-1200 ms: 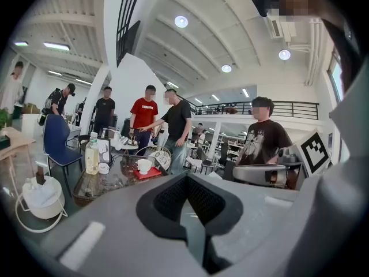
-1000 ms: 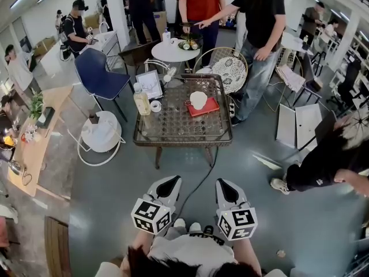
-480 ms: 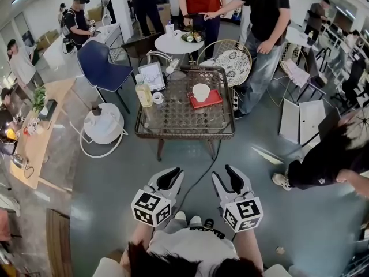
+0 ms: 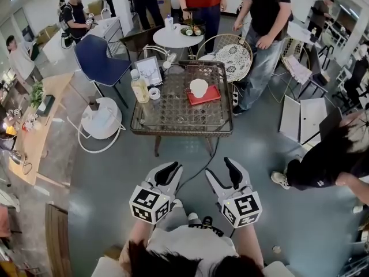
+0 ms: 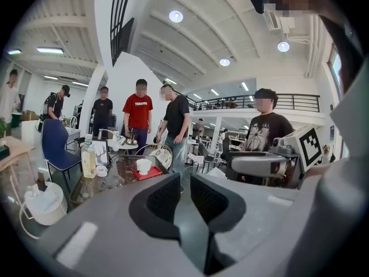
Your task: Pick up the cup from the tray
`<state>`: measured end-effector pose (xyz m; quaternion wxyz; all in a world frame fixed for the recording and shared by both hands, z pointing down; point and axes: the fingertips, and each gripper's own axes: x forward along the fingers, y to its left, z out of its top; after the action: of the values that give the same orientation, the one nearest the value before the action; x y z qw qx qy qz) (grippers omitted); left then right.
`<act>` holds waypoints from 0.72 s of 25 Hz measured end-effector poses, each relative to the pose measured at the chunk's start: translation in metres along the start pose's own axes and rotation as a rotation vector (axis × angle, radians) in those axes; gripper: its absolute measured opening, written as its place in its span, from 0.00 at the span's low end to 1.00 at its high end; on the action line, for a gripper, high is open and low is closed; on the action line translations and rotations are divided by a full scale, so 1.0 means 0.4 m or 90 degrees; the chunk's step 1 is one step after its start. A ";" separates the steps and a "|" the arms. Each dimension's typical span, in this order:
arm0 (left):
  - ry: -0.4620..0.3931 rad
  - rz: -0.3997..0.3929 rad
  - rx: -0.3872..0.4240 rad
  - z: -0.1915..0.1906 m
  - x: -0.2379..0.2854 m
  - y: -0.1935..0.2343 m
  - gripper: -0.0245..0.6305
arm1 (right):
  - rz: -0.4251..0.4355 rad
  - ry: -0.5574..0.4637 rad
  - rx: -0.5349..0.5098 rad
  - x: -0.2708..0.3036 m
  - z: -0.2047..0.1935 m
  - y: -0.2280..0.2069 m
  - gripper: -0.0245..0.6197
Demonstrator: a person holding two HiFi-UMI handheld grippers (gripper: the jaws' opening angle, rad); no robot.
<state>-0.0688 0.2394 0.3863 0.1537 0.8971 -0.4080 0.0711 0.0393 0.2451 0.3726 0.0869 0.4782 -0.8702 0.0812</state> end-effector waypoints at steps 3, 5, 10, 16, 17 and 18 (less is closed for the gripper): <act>-0.003 0.006 0.002 0.007 0.023 0.024 0.10 | 0.003 -0.004 0.001 0.021 0.002 -0.022 0.50; -0.008 0.011 -0.001 0.015 0.042 0.043 0.12 | 0.006 -0.005 0.000 0.037 0.003 -0.037 0.52; -0.010 0.005 0.003 0.041 0.101 0.095 0.13 | -0.006 -0.003 -0.009 0.099 0.019 -0.085 0.54; 0.010 -0.006 0.019 0.051 0.171 0.157 0.13 | -0.010 0.002 -0.011 0.188 0.035 -0.123 0.61; 0.011 -0.008 0.021 0.059 0.181 0.168 0.13 | -0.016 0.001 -0.012 0.204 0.041 -0.131 0.61; 0.013 -0.013 0.022 0.066 0.190 0.179 0.13 | -0.025 0.003 -0.012 0.219 0.044 -0.139 0.62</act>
<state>-0.0729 0.1325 0.3963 0.1431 0.9030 -0.3961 0.0855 0.0386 0.1400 0.3787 0.0949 0.4941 -0.8612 0.0728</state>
